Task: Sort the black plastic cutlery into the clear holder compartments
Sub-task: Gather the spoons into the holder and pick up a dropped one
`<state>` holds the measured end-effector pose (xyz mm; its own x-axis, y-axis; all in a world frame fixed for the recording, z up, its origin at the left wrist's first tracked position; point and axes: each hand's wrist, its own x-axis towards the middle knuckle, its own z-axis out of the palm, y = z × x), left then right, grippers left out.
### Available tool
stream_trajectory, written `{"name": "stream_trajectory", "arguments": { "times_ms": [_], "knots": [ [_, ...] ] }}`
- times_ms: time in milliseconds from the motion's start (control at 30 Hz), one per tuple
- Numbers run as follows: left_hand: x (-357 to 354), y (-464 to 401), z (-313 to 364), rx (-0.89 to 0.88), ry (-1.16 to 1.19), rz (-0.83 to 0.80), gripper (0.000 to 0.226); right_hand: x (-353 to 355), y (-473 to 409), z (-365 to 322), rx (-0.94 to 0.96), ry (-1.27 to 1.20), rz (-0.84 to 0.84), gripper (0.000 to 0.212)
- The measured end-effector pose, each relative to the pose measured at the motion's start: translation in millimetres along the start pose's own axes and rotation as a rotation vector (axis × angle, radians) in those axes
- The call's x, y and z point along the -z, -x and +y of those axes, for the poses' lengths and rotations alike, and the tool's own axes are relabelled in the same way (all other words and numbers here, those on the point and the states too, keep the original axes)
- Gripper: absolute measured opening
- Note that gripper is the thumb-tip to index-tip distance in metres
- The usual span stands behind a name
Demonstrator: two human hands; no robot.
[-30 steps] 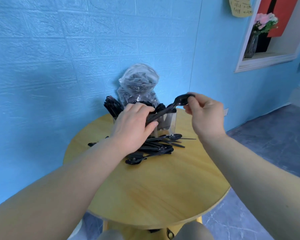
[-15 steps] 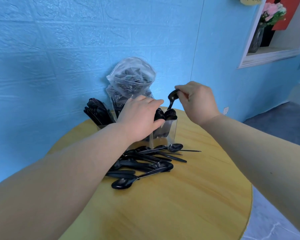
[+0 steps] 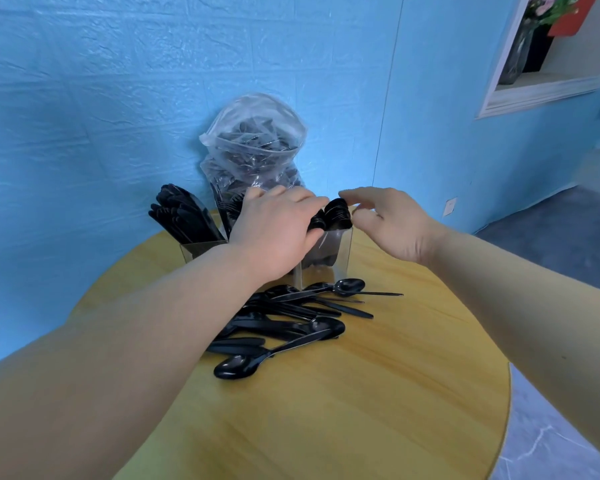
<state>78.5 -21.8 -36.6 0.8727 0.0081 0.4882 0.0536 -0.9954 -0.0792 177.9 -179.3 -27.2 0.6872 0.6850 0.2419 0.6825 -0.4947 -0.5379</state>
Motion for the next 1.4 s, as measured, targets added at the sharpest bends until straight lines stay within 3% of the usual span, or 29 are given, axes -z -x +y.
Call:
{"name": "stream_trajectory", "arguments": {
  "times_ms": [133,233,300,433,533,767,1067,1233,1400],
  "knots": [
    [-1,1,0,-0.004,-0.021,-0.002,0.042,-10,4,6,0.104,0.159,0.067,0.043],
    [1,8,1,-0.034,-0.022,0.058,0.046,-14,12,10,0.114,0.167,0.111,0.057],
    [3,17,2,-0.062,-0.021,0.140,0.046,-17,25,9,0.124,0.113,0.211,0.059],
    [1,52,8,-0.066,0.012,0.246,0.042,-32,61,13,0.155,0.078,0.419,0.045],
    [-8,87,14,-0.009,0.045,0.176,0.038,-53,81,22,0.090,0.159,0.339,0.035],
    [-22,146,29,0.185,0.020,-0.102,0.041,-76,96,23,-0.188,0.420,-0.022,0.048],
    [-18,151,32,0.277,0.108,-0.141,0.054,-84,125,13,-0.011,0.305,0.149,0.011],
    [-19,150,30,0.287,0.134,-0.187,0.051,-84,123,12,-0.005,0.274,0.140,0.031],
    [-21,151,28,0.288,0.170,-0.149,0.036,-83,123,15,-0.013,0.231,0.157,0.021]
  ]
}}
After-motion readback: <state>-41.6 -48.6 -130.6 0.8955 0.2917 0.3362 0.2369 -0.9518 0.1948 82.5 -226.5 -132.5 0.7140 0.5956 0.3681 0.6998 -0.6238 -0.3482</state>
